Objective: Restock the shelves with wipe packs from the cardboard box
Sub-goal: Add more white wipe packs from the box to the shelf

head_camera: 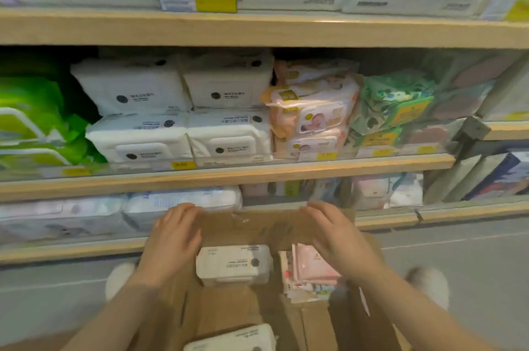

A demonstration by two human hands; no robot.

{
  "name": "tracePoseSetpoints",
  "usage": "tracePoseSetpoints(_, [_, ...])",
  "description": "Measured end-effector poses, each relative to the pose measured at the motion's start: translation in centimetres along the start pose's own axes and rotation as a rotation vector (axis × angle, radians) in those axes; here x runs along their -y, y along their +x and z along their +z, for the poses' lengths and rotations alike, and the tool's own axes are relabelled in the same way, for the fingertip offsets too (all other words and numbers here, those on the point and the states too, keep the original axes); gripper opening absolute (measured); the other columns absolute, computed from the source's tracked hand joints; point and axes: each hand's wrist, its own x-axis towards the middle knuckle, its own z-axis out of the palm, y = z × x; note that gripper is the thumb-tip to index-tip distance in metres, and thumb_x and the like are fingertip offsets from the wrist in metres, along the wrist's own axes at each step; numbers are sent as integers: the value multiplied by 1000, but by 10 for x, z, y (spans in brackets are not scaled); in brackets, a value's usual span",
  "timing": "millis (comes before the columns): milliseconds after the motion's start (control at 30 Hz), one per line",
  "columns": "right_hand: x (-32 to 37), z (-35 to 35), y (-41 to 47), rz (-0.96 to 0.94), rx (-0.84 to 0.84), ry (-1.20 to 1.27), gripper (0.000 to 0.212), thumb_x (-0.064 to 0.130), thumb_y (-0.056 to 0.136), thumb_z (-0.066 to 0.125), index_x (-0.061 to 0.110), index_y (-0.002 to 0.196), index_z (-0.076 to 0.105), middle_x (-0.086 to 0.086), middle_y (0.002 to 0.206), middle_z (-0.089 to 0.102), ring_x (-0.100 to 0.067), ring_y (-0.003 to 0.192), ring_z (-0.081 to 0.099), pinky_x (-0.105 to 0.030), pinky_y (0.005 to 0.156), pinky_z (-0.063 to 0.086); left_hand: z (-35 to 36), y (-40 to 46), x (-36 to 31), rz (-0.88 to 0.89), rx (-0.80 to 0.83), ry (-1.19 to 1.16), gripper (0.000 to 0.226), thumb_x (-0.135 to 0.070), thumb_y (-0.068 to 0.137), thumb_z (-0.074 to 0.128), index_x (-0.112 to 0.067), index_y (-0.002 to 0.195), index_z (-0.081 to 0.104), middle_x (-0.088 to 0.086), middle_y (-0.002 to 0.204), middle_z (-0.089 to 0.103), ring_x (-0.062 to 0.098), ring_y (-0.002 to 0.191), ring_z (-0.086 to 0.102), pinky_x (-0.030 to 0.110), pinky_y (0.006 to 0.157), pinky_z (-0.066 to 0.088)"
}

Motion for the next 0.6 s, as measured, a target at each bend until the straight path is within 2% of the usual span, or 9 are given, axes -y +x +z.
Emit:
tracePoseSetpoints(100, [26, 43, -2, -42, 146, 50, 43, 37, 89, 47, 21, 129, 50, 3, 126, 53, -17, 115, 53, -24, 93, 43, 20, -44, 37, -158, 103, -33, 58, -39, 76, 39, -11, 125, 54, 7, 120, 55, 29, 104, 56, 41, 81, 49])
tracePoseSetpoints(133, [33, 58, -1, -50, 218, 87, 46, 42, 88, 42, 23, 130, 49, 5, 126, 51, -15, 115, 51, -24, 95, 41, 31, -59, 46, -196, 155, -62, 60, -39, 76, 40, -9, 126, 51, 10, 122, 54, 31, 102, 56, 41, 81, 50])
tracePoseSetpoints(200, [49, 89, -8, -74, 349, 152, 49, 41, 90, 46, 28, 137, 41, 9, 133, 45, -10, 122, 43, -22, 101, 36, 56, -90, 56, -194, 254, -98, 64, -41, 80, 40, -7, 134, 43, 16, 131, 48, 35, 111, 53, 44, 88, 48])
tracePoseSetpoints(267, [60, 118, -20, -150, 460, 172, 51, 35, 93, 48, 29, 141, 35, 10, 142, 38, -10, 129, 37, -26, 108, 33, 75, -110, 53, -183, 306, -163, 68, -40, 88, 39, -11, 147, 22, 14, 149, 28, 32, 133, 35, 42, 106, 35])
tracePoseSetpoints(333, [72, 151, -33, -249, 600, 121, 53, 30, 95, 46, 31, 145, 28, 8, 151, 30, -15, 137, 30, -33, 112, 29, 85, -121, 52, -207, 340, -241, 72, -33, 92, 41, -20, 150, -1, 4, 158, 3, 23, 144, 9, 36, 116, 15])
tracePoseSetpoints(433, [84, 194, -52, -353, 723, 63, 65, 32, 92, 52, 34, 148, 17, 5, 156, 20, -23, 144, 19, -44, 117, 18, 86, -125, 52, -186, 284, -251, 72, -28, 96, 39, -24, 147, -12, -1, 158, -9, 17, 145, -3, 31, 117, 2])
tracePoseSetpoints(533, [92, 220, -66, -387, 886, -15, 83, 40, 89, 54, 30, 149, -2, 2, 159, -5, -24, 144, -9, -40, 109, -12, 86, -130, 51, -205, 275, -278, 69, -28, 98, 37, -28, 145, -14, -6, 156, -10, 10, 141, -5, 24, 113, -1])
tracePoseSetpoints(600, [96, 227, -67, -376, 935, -71, 95, 40, 87, 58, 30, 147, -14, -1, 158, -16, -25, 145, -12, -41, 111, -15, 86, -129, 50, -212, 268, -301, 69, -27, 98, 37, -30, 144, -15, -8, 156, -9, 8, 140, -4, 23, 112, 1])
